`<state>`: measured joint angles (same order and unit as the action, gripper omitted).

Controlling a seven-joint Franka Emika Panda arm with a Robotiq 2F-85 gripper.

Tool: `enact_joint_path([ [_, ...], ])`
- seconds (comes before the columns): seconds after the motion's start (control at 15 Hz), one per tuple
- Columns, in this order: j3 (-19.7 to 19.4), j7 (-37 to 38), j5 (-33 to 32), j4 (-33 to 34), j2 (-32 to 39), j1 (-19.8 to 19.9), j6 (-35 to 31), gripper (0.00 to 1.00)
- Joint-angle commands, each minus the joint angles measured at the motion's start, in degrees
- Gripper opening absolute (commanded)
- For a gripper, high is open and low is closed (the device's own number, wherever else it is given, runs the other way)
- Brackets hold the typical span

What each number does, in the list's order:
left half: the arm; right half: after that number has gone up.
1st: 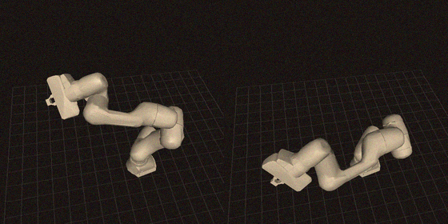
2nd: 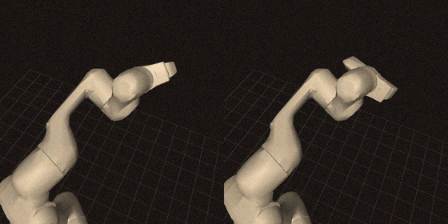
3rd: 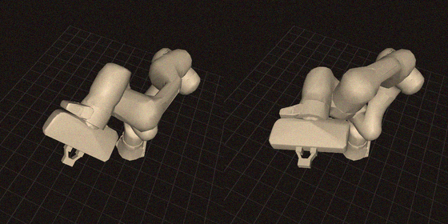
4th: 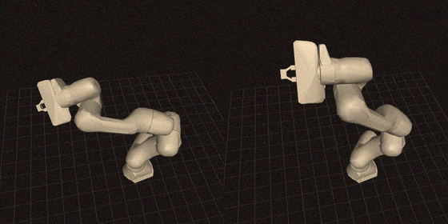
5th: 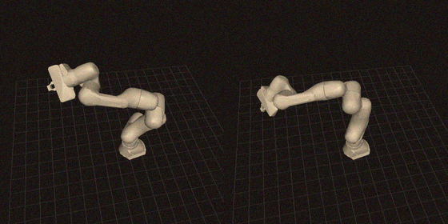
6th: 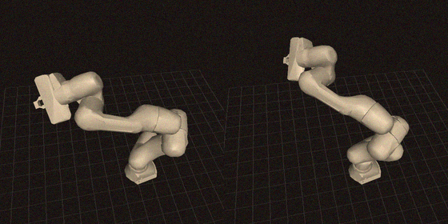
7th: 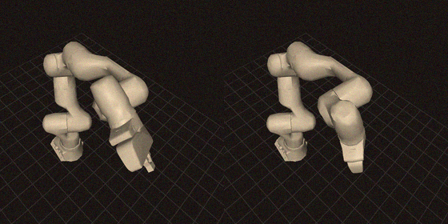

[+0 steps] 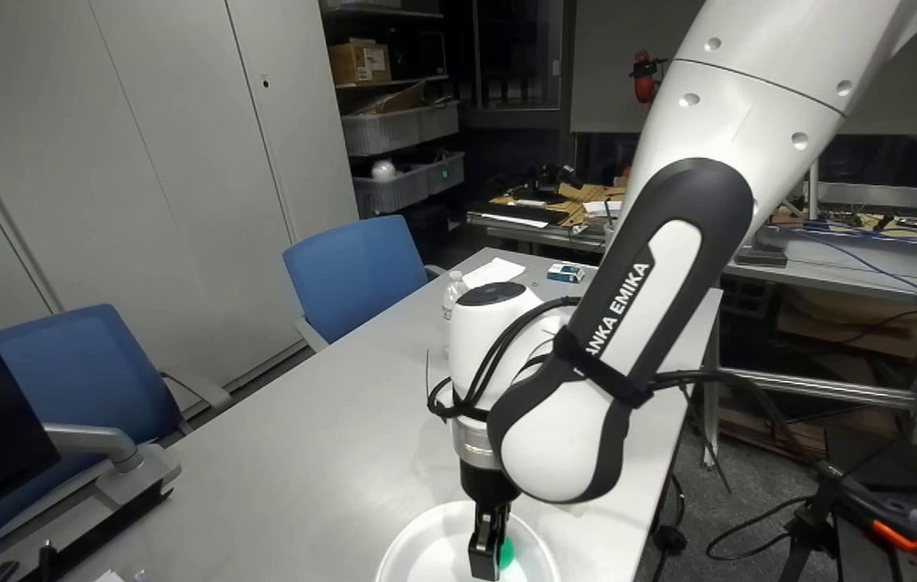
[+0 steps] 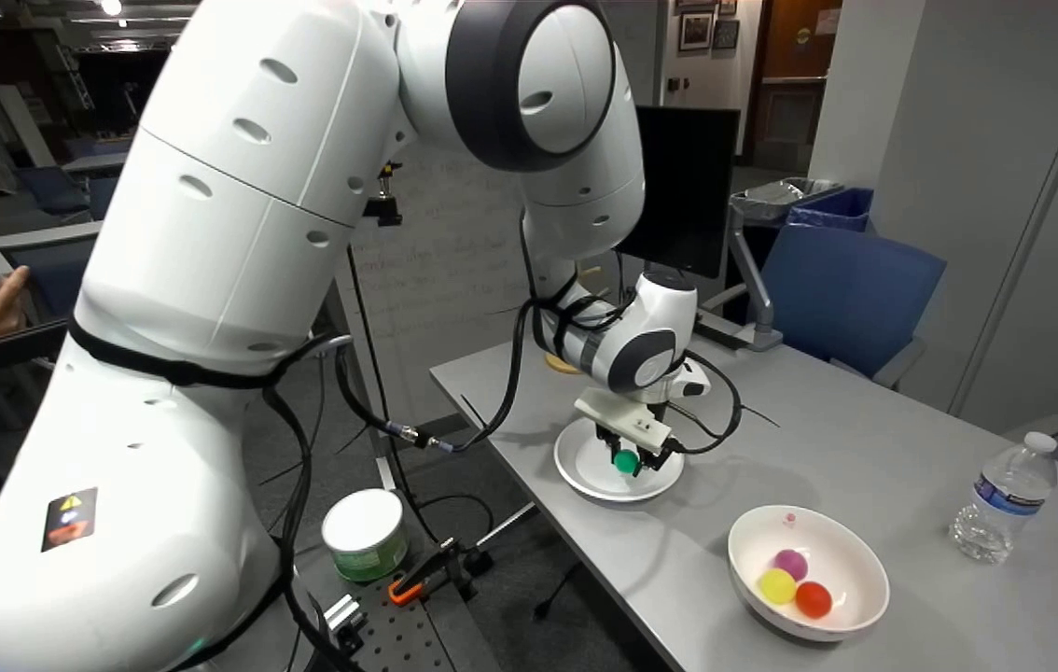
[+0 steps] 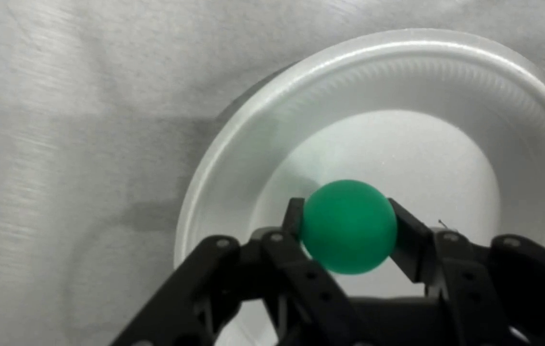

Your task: Take the green ball from the right white bowl and place it in the left white bowl

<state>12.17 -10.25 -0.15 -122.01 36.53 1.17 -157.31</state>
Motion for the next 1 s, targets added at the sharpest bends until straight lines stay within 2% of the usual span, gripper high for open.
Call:
enact_joint_path([
  [0.0,0.55,-1.96,0.98,0.74,0.41,0.50,-0.36,0.74],
  [0.2,0.34,-1.41,0.94,0.05,-1.10,0.26,0.70,0.96],
  [0.27,0.44,-1.34,1.13,-0.10,-1.64,0.41,1.08,1.00],
  [0.67,-0.62,-0.22,0.99,-1.76,-6.30,-0.07,3.68,1.00],
  [0.93,-2.17,0.78,0.82,-4.18,-12.30,-0.60,7.56,1.00],
])
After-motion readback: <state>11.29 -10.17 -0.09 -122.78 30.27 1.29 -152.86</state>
